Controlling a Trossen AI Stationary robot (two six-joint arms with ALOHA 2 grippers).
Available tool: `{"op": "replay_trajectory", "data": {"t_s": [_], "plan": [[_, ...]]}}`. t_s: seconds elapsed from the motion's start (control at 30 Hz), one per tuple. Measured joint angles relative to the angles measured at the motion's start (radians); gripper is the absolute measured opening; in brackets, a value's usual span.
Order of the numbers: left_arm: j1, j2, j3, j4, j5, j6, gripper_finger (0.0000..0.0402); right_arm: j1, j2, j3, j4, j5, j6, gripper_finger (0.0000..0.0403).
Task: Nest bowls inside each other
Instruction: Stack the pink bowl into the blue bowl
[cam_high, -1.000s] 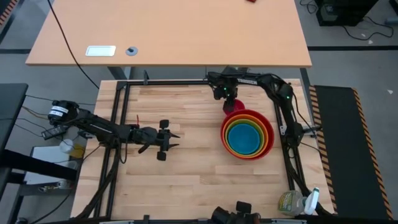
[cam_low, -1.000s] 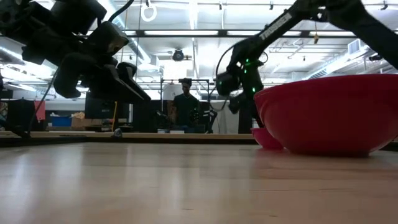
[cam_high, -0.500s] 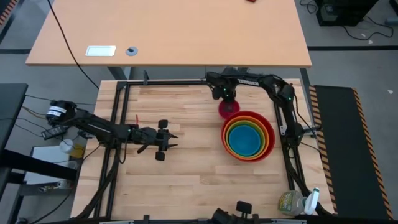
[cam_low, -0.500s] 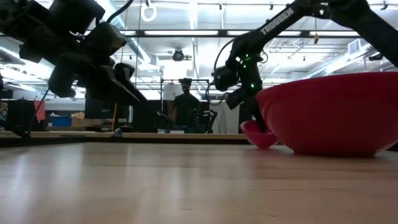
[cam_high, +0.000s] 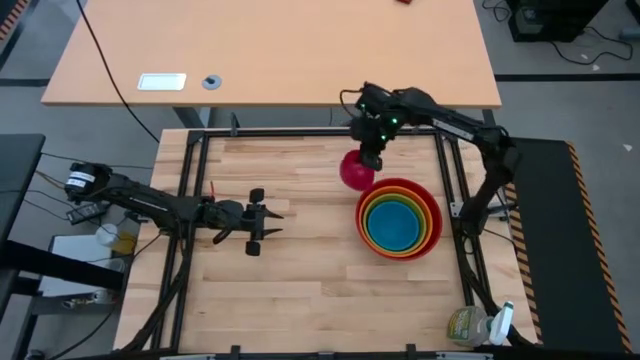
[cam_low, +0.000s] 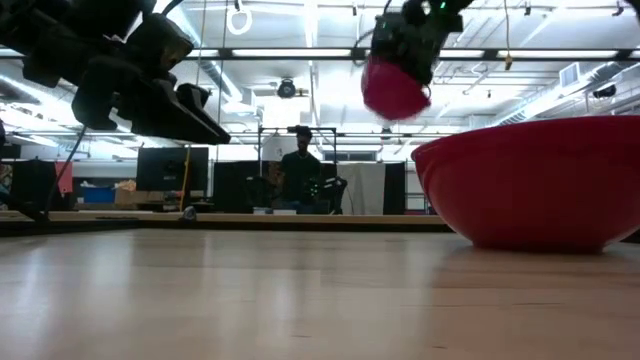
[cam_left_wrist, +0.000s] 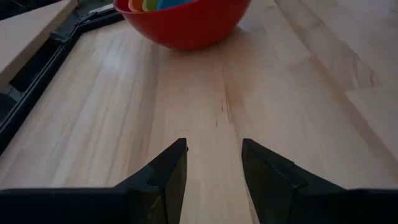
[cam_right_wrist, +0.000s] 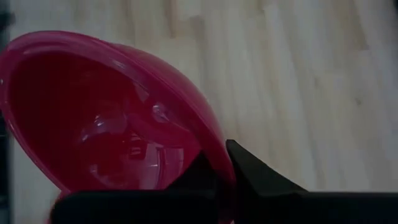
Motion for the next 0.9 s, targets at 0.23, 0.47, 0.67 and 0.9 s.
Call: {"op": "replay_trajectory", "data": {"t_s": [0.23,0.47,0.67,0.9], "plan": [[-0.018,-0.017,0.0,-0.005,-0.002,-0.05,0.0155,0.181,-0.133,-0.159,-0.061,0.077,0.075,0.0026],[-0.013,-0.093,0.001,-0.005,-0.065,-0.015,0.0155,0.371,-0.199,-0.499,0.02,0.216,0.259,0.0029],[0.008,-0.176,0.06,-0.119,-0.174,-0.006,0.0155,0.403,-0.199,-0.636,0.139,0.307,0.355,0.0066],[0.008,-0.445,0.116,-0.418,-0.183,-0.075,0.0155,0.386,-0.21,-0.597,0.071,0.339,0.379,0.0145]]}}
